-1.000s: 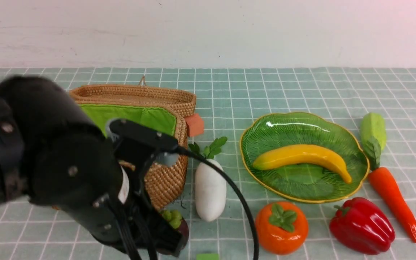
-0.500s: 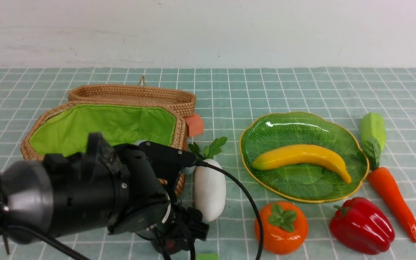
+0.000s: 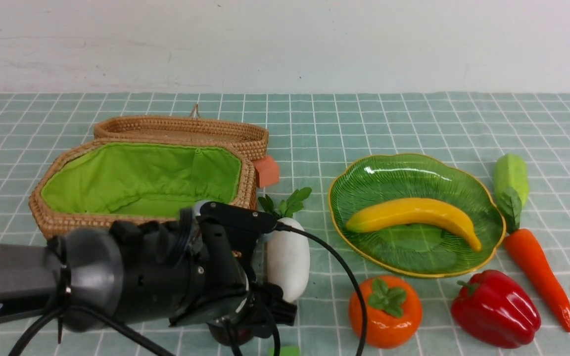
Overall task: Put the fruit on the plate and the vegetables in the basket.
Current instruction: Grab a mangosteen with your left arm and put it on the plate on the right
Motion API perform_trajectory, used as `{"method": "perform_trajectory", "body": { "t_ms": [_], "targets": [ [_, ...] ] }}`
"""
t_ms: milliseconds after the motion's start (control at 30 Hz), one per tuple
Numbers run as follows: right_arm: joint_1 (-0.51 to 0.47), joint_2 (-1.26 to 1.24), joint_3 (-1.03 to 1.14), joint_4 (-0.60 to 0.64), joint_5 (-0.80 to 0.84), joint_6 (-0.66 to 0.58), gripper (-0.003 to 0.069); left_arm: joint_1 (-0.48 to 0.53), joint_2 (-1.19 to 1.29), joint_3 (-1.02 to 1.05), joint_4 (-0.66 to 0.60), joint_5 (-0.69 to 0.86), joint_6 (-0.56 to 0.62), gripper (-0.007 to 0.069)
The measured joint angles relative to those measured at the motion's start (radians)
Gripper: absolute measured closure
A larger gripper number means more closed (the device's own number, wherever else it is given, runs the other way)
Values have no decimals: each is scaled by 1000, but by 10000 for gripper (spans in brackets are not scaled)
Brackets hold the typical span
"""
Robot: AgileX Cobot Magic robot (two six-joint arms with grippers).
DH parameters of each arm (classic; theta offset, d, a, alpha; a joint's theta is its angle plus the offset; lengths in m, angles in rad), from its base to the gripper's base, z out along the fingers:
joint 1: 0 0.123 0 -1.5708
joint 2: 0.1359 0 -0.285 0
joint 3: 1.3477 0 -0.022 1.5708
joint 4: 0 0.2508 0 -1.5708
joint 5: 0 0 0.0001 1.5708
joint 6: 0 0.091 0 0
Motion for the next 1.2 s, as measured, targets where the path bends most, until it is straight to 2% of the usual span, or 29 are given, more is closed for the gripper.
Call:
{"method": "perform_trajectory", "body": {
  "t_ms": [167,333,433,533,700,733,833,1033,1200],
  "targets": [
    [0,0,0,-6,0,0,568,0,-24,1,-19,36,0,88],
    [0,0,0,-84,-8,36,567,-11,-144,4,-76,92,38,88],
    [0,0,0,-141,-15,68,564,-49,-211,-26,-127,103,122,88],
    [0,0,0,-187,-22,103,562,-91,-214,-140,-237,100,303,88],
    [0,0,0,-201,-32,118,561,-78,-10,-489,-475,153,632,88],
    [0,0,0,-201,-32,118,561,-76,1,-504,-484,157,643,88],
    [0,0,0,-200,-22,119,561,-58,178,-726,-583,213,773,88],
    [0,0,0,-150,28,121,557,-57,435,-965,-629,190,862,88],
    [0,0,0,-138,44,121,557,-50,530,-1039,-629,123,880,88]
  ]
}}
